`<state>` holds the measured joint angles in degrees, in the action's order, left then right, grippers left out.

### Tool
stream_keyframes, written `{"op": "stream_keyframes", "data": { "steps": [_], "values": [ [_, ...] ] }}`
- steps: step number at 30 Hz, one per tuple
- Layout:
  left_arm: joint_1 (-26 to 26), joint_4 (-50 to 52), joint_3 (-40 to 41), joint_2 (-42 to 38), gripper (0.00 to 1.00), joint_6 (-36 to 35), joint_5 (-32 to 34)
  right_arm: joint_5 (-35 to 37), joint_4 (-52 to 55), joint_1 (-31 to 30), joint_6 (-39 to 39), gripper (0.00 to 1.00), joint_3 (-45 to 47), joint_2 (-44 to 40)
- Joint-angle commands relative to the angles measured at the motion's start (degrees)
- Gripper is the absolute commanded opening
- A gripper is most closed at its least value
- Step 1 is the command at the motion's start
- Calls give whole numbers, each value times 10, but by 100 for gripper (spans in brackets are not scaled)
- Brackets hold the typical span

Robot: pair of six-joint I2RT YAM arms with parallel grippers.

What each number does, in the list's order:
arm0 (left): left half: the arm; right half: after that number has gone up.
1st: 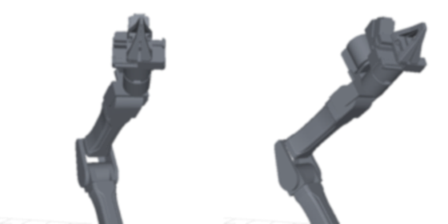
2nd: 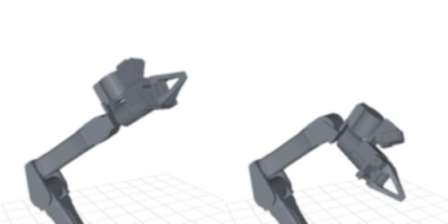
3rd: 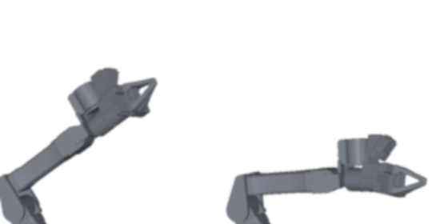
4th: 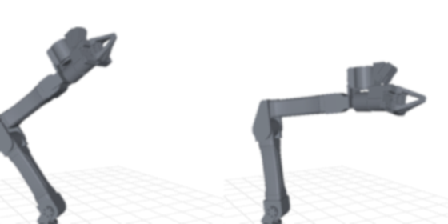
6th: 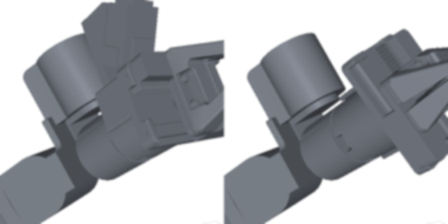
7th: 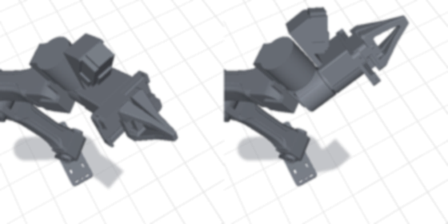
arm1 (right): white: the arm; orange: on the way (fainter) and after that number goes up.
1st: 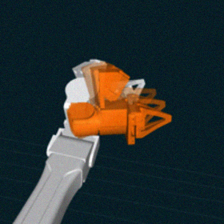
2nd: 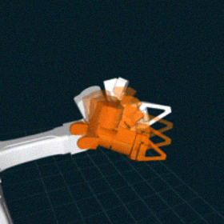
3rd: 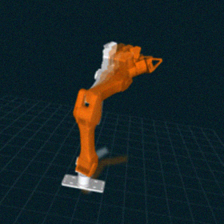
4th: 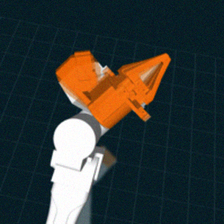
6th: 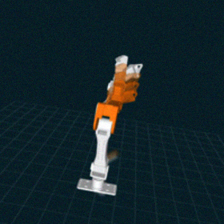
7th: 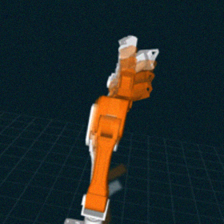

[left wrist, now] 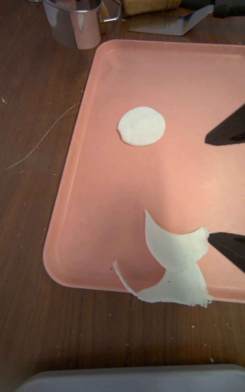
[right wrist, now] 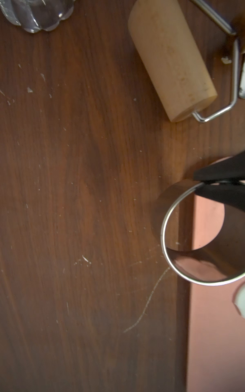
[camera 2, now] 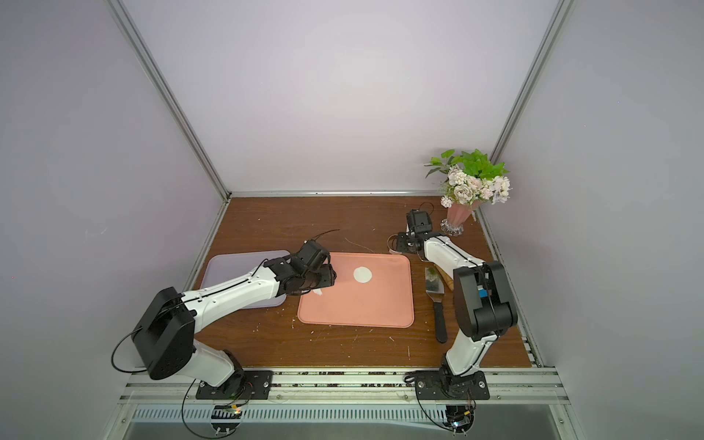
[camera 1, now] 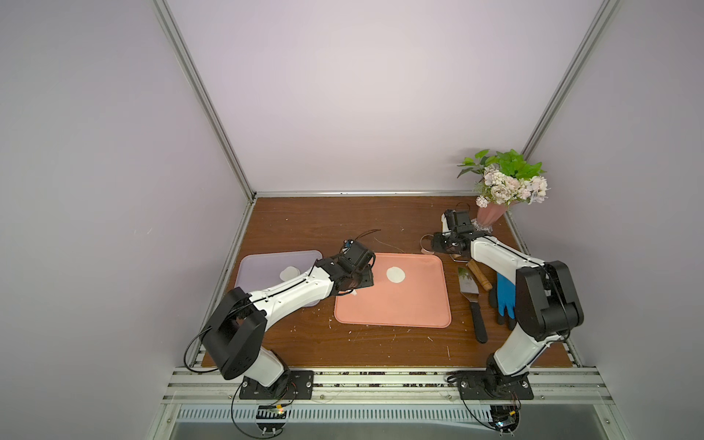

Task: Roll out the dumpling wrappers from the dough
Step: Place the dumpling mold at the center of the board.

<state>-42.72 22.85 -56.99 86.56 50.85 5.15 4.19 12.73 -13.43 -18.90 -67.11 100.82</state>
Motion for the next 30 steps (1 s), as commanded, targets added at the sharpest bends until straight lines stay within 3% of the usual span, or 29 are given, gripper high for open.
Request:
{"op": "stream_keyframes", "data": {
  "steps": [1, 14, 22, 25, 30],
  "values": [
    [-5, -1, 8, -19, 63, 7, -2, 21, -10, 7, 3, 7, -39, 25],
    [-5, -5, 6, -10, 63, 8, -7, 19, -7, 16, -2, 12, -89, 95],
    [-5, -5, 6, -11, 63, 7, -5, 18, 1, 17, -3, 33, -97, 93],
    [-5, -6, 4, -13, 63, 7, -6, 22, 6, 17, -1, 35, -90, 58],
    [-5, -7, -2, -11, 68, -4, -2, 33, 18, 16, 8, 51, -29, -64]
  ]
}}
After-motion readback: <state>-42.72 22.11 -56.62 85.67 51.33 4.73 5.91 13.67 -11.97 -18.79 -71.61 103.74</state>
